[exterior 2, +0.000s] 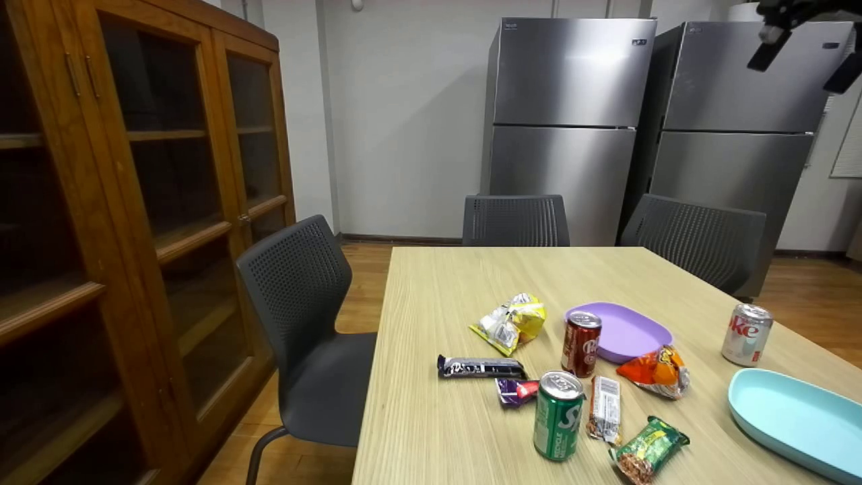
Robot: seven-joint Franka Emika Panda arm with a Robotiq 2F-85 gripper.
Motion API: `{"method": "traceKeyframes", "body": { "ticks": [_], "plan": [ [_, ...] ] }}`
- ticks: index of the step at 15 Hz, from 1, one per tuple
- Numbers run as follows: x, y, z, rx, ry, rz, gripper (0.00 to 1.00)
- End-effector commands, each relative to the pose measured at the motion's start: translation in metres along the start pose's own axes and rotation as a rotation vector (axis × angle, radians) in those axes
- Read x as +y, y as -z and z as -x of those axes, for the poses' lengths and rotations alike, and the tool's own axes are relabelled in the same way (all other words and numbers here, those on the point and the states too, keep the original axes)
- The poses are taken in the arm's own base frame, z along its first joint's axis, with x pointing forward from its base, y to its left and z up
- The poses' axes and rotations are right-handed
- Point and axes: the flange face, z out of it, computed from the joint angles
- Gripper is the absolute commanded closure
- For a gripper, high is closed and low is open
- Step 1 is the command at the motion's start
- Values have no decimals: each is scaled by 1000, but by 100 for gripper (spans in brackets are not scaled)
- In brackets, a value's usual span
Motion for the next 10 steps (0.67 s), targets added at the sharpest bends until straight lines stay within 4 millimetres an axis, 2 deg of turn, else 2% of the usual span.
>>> {"method": "traceKeyframes", "body": {
  "ticks": [1,10],
  "plan": [
    [-6,-21,0,21,36,5,0],
    [-35,-84,4,68,99,51,0]
  ]
}}
